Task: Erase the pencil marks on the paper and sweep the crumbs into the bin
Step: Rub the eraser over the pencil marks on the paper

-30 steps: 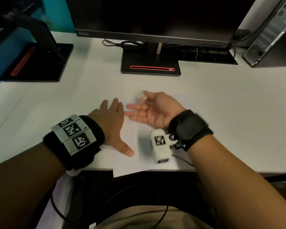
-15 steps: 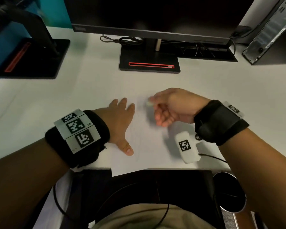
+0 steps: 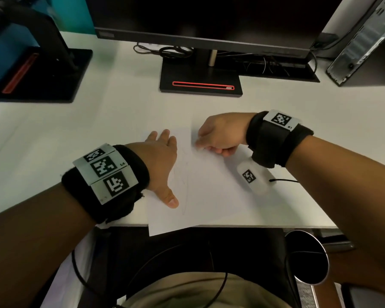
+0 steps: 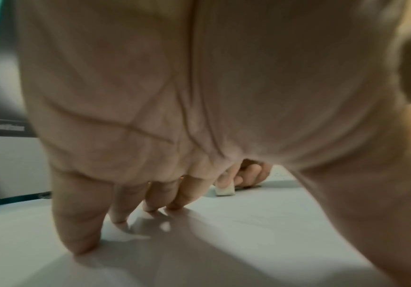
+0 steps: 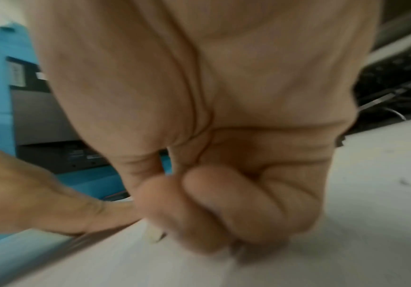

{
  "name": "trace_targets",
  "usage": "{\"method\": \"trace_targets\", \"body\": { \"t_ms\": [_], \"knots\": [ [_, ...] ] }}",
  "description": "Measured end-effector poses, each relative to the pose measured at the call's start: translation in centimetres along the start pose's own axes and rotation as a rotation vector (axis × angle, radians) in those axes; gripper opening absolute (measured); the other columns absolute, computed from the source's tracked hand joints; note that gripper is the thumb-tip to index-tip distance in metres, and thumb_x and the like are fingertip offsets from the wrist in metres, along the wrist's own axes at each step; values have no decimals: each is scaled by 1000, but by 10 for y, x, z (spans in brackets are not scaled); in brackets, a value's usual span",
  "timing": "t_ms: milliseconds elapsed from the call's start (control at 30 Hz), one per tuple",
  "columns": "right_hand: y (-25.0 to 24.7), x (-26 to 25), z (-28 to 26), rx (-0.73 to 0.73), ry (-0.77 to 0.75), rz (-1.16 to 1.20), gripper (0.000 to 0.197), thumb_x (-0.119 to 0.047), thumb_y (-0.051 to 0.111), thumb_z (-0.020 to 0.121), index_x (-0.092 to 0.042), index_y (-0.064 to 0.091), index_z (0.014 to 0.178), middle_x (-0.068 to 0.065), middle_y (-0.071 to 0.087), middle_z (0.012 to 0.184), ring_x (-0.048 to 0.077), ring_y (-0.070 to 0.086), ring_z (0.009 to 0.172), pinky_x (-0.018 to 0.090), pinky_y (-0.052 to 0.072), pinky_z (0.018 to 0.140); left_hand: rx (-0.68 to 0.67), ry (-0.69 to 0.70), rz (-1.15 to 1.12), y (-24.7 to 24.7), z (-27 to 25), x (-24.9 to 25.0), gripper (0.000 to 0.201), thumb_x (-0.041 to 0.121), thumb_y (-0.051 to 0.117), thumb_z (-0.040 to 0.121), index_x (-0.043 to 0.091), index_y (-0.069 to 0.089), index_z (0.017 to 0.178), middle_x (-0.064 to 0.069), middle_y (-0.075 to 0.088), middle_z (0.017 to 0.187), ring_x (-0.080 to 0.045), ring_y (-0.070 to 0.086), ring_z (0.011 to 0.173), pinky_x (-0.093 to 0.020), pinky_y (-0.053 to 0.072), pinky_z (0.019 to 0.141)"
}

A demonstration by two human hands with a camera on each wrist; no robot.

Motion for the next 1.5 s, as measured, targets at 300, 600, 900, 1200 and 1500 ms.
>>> {"method": "trace_targets", "body": {
  "t_ms": [300,600,900,1200,1500],
  "knots": [
    [12,-5,-32,-10,-63,-16,35,-36,59,98,-14,57,70,6,58,64,22,52,55,30,49,57,15,3,-17,2,1,-2,151,71,78,60,6,-23,151,-11,-30,159,-30,-18,149,-46,14,122],
    [4,13,-36,115,-59,-304,42,-39,50,101,-13,56,68,7,63,68,27,58,68,35,45,65,5,-3,20,2,2,-2,152,75,75,60,5,-24,150,-13,-31,158,-33,-16,149,-49,16,121],
    [13,15,-43,43,-84,-303,46,-44,51,102,-16,52,65,2,56,59,22,52,57,31,42,62,-4,-9,19,1,1,-1,151,75,75,61,5,-25,150,-13,-31,158,-32,-16,149,-50,16,121],
    [24,28,-60,-3,-120,-327,47,-49,48,103,-16,51,71,1,56,66,19,51,62,36,45,66,6,-7,28,1,2,-1,152,76,74,59,4,-24,151,-13,-30,158,-33,-15,149,-49,18,120],
    [42,21,-73,-73,-205,-303,45,-46,49,105,-14,51,73,-3,47,65,15,42,60,32,38,63,-11,-20,28,0,2,0,152,75,75,61,4,-26,150,-13,-31,158,-33,-16,149,-49,16,121]
  ]
}}
Point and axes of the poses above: each hand's wrist, its own z-axis towards the middle knuckle, its own y-axis out of the palm, x = y × z, the point moved 3 cm from there along z, towards the middle knuckle
